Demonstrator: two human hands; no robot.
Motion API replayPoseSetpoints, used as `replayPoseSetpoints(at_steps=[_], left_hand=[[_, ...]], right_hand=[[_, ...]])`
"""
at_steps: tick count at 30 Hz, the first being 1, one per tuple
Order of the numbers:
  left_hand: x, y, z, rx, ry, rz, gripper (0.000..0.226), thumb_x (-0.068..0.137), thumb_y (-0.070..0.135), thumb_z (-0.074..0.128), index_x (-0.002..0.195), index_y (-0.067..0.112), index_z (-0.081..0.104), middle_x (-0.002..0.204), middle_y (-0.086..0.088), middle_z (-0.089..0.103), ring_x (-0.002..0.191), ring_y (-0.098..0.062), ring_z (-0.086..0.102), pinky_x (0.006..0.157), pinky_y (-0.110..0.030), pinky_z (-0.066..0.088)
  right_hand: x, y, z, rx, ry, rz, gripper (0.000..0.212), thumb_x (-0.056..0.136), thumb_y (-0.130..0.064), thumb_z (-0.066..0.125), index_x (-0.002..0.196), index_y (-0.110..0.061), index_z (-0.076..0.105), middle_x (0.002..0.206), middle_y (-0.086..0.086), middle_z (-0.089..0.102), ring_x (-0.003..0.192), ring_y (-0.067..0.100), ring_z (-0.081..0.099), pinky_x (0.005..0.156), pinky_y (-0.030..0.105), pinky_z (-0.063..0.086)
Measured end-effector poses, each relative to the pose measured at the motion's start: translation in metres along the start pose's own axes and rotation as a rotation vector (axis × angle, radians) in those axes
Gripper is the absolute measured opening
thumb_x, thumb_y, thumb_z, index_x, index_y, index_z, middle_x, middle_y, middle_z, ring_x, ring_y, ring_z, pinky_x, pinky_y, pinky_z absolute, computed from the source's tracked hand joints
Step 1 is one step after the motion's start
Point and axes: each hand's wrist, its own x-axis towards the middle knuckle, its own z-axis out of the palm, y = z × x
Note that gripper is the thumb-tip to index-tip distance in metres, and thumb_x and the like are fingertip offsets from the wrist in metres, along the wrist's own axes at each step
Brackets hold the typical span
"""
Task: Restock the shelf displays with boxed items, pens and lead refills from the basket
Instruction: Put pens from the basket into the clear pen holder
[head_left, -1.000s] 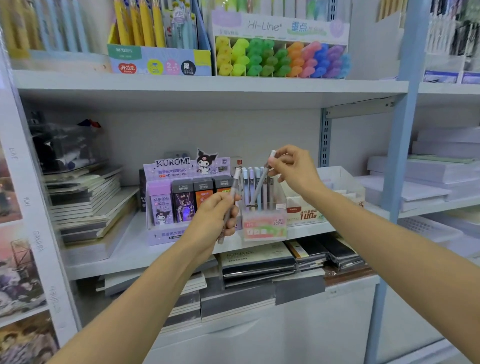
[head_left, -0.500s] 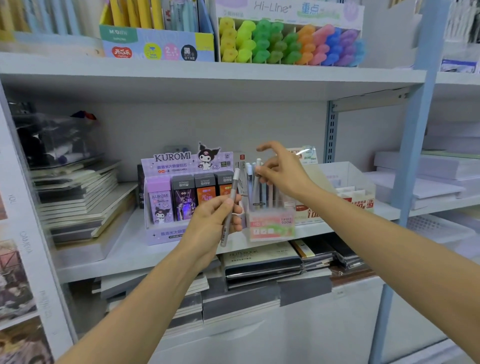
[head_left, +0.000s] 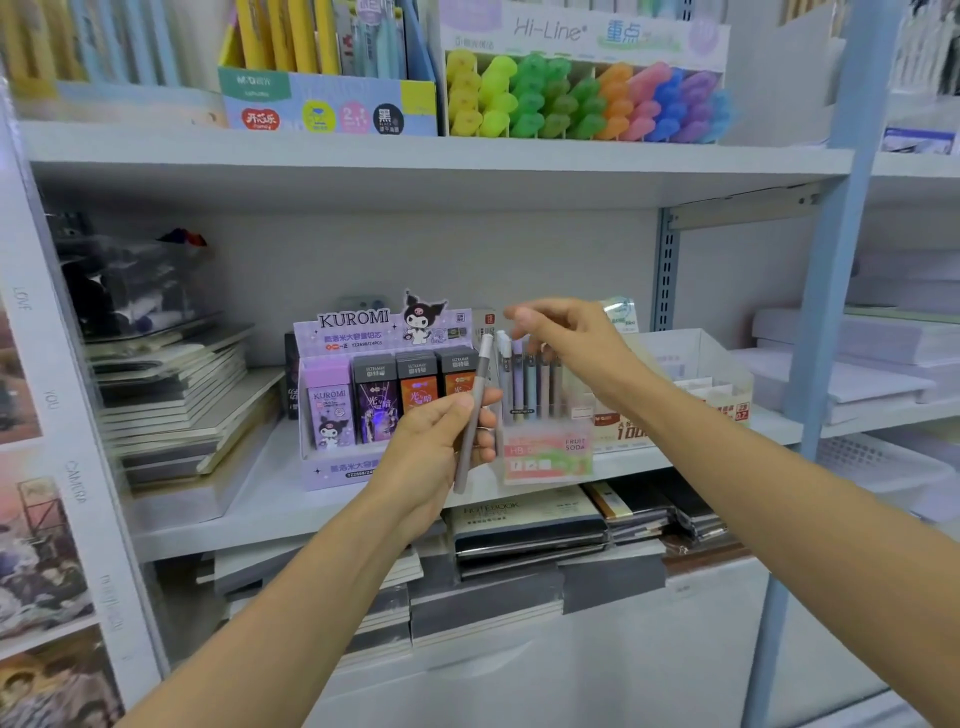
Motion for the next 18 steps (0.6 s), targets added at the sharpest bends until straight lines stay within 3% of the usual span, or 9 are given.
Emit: replayPoseSetpoints(at_steps=[4,10,14,18], left_hand=[[-0.003,-0.001,0.012,0.004,-0.053,-0.030,0.031,0.104,0.016,0.038,0.107,0.006,0.066,0.068,0.002,0.059,0.058,-0.009,0.053,0.058,-0.020,0.052],[-0.006,0.001,0.023,0.135,-0.038,0.079,0.024,0.100,0.012,0.048,0.115,0.003,0.063,0.081,-0.003,0.069,0.068,-0.013,0.063,0.068,-0.024,0.056],[-0.007,0.002,0.028,0.176,-0.015,0.099,0.024,0.099,0.009,0.048,0.118,0.002,0.062,0.089,-0.007,0.072,0.073,-0.016,0.065,0.075,-0.030,0.059],[-0.008,-0.002,0.026,0.550,0.146,0.329,0.023,0.095,0.015,0.058,0.118,0.015,0.060,0.107,0.003,0.067,0.092,-0.004,0.063,0.079,-0.017,0.053]], right_hand=[[-0.018,-0.007,-0.002,0.132,-0.266,0.004,0.026,0.092,-0.023,0.061,0.117,-0.021,0.067,0.104,-0.003,0.074,0.098,0.009,0.068,0.083,0.016,0.052],[-0.021,-0.013,-0.013,0.236,-0.129,0.039,0.023,0.089,-0.018,0.067,0.109,-0.006,0.069,0.096,0.008,0.074,0.089,0.017,0.070,0.082,0.024,0.055],[-0.025,-0.014,-0.018,0.263,-0.179,0.067,0.023,0.091,-0.016,0.065,0.111,-0.005,0.067,0.098,0.011,0.074,0.086,0.019,0.071,0.079,0.025,0.056],[-0.020,-0.018,-0.031,0.272,-0.043,0.051,0.016,0.094,-0.011,0.059,0.108,-0.007,0.065,0.094,0.007,0.075,0.085,0.017,0.071,0.078,0.025,0.057]])
